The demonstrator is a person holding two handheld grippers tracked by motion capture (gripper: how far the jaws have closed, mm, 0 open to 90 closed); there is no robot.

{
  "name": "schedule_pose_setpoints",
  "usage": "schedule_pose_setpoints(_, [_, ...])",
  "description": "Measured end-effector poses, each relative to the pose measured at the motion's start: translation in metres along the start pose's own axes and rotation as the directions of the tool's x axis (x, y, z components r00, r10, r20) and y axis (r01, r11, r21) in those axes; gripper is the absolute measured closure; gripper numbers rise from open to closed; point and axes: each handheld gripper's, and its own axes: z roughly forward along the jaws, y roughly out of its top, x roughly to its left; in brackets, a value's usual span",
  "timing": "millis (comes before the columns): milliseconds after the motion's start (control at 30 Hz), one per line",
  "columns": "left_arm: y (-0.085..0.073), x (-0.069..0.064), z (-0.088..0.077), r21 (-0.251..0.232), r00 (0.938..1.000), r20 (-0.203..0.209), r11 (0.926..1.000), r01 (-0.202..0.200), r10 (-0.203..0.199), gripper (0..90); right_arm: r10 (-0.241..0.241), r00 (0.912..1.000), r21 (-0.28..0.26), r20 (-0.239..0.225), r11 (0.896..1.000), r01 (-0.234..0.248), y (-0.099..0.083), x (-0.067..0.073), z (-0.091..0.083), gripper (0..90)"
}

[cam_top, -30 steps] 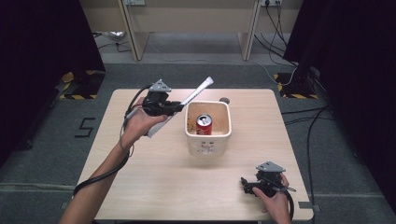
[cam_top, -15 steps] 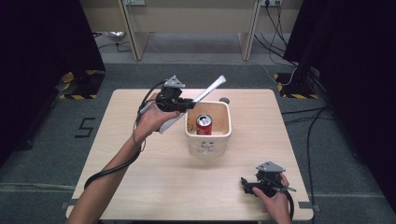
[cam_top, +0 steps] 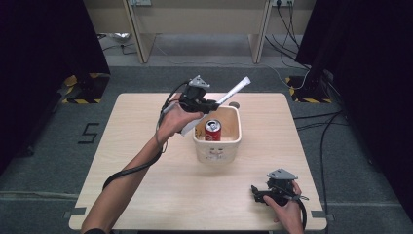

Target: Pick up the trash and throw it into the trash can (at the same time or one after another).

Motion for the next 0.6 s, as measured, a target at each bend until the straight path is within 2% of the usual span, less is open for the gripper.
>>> schedule_pose_setpoints(200, [0.006,-0.002,0.011,-0.001,0.9999,0.014,1.0000,0.007,-0.007,80.0,0.000,1.0000,-0.002,-0.002,1.000,0.000,0.000,0.000,0.000,1.3])
schedule_pose_setpoints(233, [0.007,-0.002,0.011,-0.002,0.9999,0.016,1.0000,0.006,-0.006,80.0,-0.004,1.0000,-0.016,-0.002,1.000,0.004,0.000,-0.001,-0.001,8.4])
schedule_pose_setpoints(267, [0.007,-0.002,0.012,-0.002,0.9998,0.017,1.0000,0.007,-0.007,80.0,-0.004,1.0000,-0.016,-0.002,1.000,0.004,0.000,-0.001,-0.001,8.4])
schedule_pose_setpoints(333, [0.008,-0.002,0.015,-0.004,0.9998,0.019,1.0000,0.008,-0.008,80.1,-0.009,0.9999,-0.037,-0.009,0.999,0.009,0.000,-0.003,-0.003,19.7])
schedule_pose_setpoints(433, [0.008,-0.003,0.018,0.003,0.9998,0.017,1.0000,0.000,0.000,80.1,-0.016,0.9999,-0.083,0.002,0.996,0.016,0.006,-0.006,-0.010,16.6])
schedule_pose_setpoints(467, [0.008,-0.004,0.020,0.006,0.9999,0.014,1.0000,-0.006,0.006,80.1,-0.016,0.9999,-0.083,0.002,0.996,0.016,0.006,-0.006,-0.010,16.6])
schedule_pose_setpoints(533, [0.008,-0.004,0.021,0.006,0.9999,0.015,1.0000,-0.006,0.006,80.1,-0.010,0.9999,-0.121,0.003,0.993,0.010,0.013,-0.009,-0.017,16.2])
schedule_pose_setpoints(567, [0.008,-0.003,0.021,0.004,0.9999,0.015,1.0000,-0.005,0.005,80.1,-0.015,0.9998,-0.147,0.014,0.989,0.017,0.022,-0.012,-0.024,15.9])
schedule_pose_setpoints(600, [0.008,-0.003,0.022,0.003,0.9999,0.014,1.0000,-0.004,0.004,80.1,-0.015,0.9998,-0.147,0.014,0.989,0.017,0.022,-0.012,-0.024,15.9])
